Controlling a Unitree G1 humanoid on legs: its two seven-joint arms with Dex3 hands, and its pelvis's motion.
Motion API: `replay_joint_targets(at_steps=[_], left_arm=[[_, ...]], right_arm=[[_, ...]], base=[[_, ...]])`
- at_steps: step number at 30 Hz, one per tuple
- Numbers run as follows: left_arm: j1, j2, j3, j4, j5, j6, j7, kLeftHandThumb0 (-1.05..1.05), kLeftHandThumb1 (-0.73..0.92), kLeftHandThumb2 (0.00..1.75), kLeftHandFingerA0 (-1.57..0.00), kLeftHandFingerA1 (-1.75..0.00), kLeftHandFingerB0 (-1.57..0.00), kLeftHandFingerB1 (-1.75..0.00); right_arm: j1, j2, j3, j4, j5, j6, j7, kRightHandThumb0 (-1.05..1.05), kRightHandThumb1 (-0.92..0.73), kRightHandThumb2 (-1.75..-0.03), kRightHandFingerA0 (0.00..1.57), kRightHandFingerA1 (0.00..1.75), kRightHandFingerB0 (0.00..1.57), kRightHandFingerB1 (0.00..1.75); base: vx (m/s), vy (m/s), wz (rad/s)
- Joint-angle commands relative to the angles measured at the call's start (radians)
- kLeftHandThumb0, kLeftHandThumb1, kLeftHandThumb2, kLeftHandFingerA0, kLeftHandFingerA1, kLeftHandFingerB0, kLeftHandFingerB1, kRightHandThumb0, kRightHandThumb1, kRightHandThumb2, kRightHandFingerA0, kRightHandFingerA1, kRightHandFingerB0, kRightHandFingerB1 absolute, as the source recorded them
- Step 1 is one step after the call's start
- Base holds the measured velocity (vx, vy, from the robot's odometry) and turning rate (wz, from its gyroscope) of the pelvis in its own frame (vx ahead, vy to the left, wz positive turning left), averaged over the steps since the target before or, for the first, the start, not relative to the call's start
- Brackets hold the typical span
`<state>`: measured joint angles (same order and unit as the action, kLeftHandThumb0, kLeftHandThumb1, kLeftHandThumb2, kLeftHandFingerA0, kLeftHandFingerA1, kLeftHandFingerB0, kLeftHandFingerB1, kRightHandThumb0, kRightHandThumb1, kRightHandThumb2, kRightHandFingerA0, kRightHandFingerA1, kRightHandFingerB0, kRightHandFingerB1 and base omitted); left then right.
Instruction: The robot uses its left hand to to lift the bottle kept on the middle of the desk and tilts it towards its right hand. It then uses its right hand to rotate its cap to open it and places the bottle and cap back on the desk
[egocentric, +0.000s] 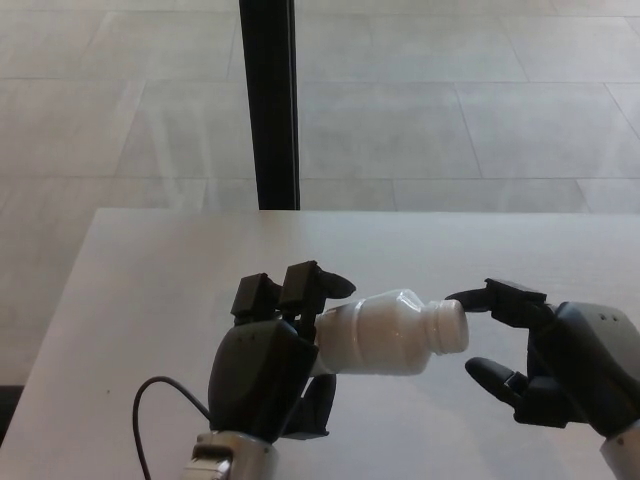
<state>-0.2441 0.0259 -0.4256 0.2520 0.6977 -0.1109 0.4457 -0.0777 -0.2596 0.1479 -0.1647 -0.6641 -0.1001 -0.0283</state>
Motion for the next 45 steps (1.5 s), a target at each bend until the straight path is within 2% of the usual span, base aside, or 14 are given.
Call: replay_joint_targets(at_steps=[1, 8, 9, 10, 11, 25, 27, 28, 32, 33, 39, 40, 43, 45], left_arm=[[-0.012, 0.001, 0.001, 0.004, 0.003, -0.015, 0.009, 0.17, 0.53, 1.29, -0.90, -1.75, -0.83, -1.49], [-0.012, 0.003, -0.002, 0.010, 0.005, -0.025, 0.018, 0.18, 0.51, 1.30, -0.90, -1.75, -0.83, -1.49], [-0.010, 0.001, -0.001, 0.006, 0.002, -0.018, 0.011, 0.17, 0.52, 1.30, -0.89, -1.75, -0.82, -1.49], [-0.009, 0.000, 0.000, 0.004, 0.001, -0.015, 0.008, 0.17, 0.52, 1.30, -0.89, -1.75, -0.82, -1.49], [-0.010, 0.000, -0.001, 0.006, 0.003, -0.018, 0.012, 0.19, 0.51, 1.31, -0.89, -1.75, -0.82, -1.48], [-0.004, -0.003, -0.002, -0.004, 0.008, -0.009, 0.009, 0.17, 0.53, 1.29, -0.90, -1.75, -0.82, -1.47], [-0.005, 0.002, -0.004, -0.005, 0.019, -0.004, 0.013, 0.19, 0.50, 1.31, -0.91, -1.75, -0.83, -1.47], [-0.005, 0.003, -0.004, -0.004, 0.019, -0.008, 0.016, 0.19, 0.51, 1.30, -0.91, -1.75, -0.83, -1.46], [0.004, 0.003, -0.002, -0.007, 0.012, -0.009, 0.008, 0.18, 0.54, 1.27, -0.91, -1.75, -0.82, -1.46], [0.002, 0.002, -0.001, -0.008, 0.008, -0.001, -0.004, 0.16, 0.56, 1.25, -0.88, -1.75, -0.81, -1.49], [0.006, 0.000, -0.003, -0.011, 0.016, 0.005, 0.003, 0.17, 0.55, 1.23, -0.88, -1.75, -0.81, -1.48], [0.004, 0.001, -0.003, -0.007, 0.017, -0.001, 0.009, 0.19, 0.53, 1.26, -0.90, -1.75, -0.83, -1.47], [0.001, 0.003, -0.003, 0.000, 0.021, -0.009, 0.021, 0.19, 0.53, 1.27, -0.91, -1.75, -0.83, -1.47], [0.003, 0.001, 0.000, -0.001, 0.014, -0.012, 0.020, 0.20, 0.50, 1.28, -0.89, -1.75, -0.83, -1.52]], right_arm=[[-0.007, 0.006, 0.009, -0.019, -0.006, -0.007, -0.031, -0.41, -0.71, -0.61, 1.05, 1.43, 0.59, 0.53], [-0.012, 0.016, 0.033, -0.031, -0.027, -0.003, -0.046, -0.42, -0.68, -0.60, 1.08, 1.37, 0.56, 0.53], [-0.013, 0.017, 0.035, -0.036, -0.026, 0.001, -0.042, -0.48, -0.52, -0.88, 1.15, 1.25, 0.50, 0.63], [-0.013, 0.017, 0.036, -0.036, -0.025, 0.002, -0.042, -0.48, -0.52, -0.88, 1.15, 1.25, 0.50, 0.63], [-0.013, 0.018, 0.036, -0.039, -0.026, 0.003, -0.043, -0.42, -0.67, -0.60, 1.08, 1.31, 0.53, 0.52], [-0.008, 0.014, 0.034, -0.047, -0.017, -0.003, -0.045, -0.51, -0.62, -0.58, 1.08, 1.48, 0.47, 0.47], [-0.008, 0.007, 0.035, -0.047, -0.022, -0.008, -0.044, -0.60, -0.48, -0.81, 1.15, 1.42, 0.40, 0.55], [-0.008, 0.005, 0.035, -0.049, -0.026, -0.010, -0.045, -0.54, -0.59, -0.63, 1.04, 1.58, 0.45, 0.49], [-0.002, 0.003, 0.039, -0.061, -0.027, -0.016, -0.044, -0.58, -0.58, -0.62, 1.04, 1.60, 0.46, 0.48], [-0.004, 0.001, 0.039, -0.064, -0.029, -0.016, -0.041, -0.67, -0.48, -0.82, 1.12, 1.39, 0.42, 0.56], [0.001, 0.001, 0.036, -0.068, -0.024, -0.020, -0.040, -0.58, -0.50, -0.85, 1.14, 1.33, 0.45, 0.58], [0.001, 0.001, 0.036, -0.067, -0.025, -0.021, -0.041, -0.47, -0.67, -0.63, 1.07, 1.43, 0.51, 0.50], [-0.001, -0.002, 0.035, -0.064, -0.022, -0.031, -0.045, -0.41, -0.73, -0.61, 1.06, 1.46, 0.54, 0.53], [-0.003, 0.000, 0.033, -0.054, -0.026, -0.043, -0.062, -0.29, -0.74, -0.76, 1.00, 1.72, 0.64, 0.67]], base=[[0.00, 0.000, 0.00], [0.00, 0.000, 0.00], [0.00, 0.000, 0.00], [0.00, 0.000, 0.00], [0.00, 0.000, 0.00], [0.00, 0.000, 0.00], [0.00, 0.000, 0.00], [0.00, 0.000, 0.00], [0.00, 0.000, 0.00], [0.00, 0.000, 0.00], [0.00, 0.000, 0.00], [0.00, 0.000, 0.00], [0.00, 0.000, 0.00], [0.00, 0.000, 0.00]])
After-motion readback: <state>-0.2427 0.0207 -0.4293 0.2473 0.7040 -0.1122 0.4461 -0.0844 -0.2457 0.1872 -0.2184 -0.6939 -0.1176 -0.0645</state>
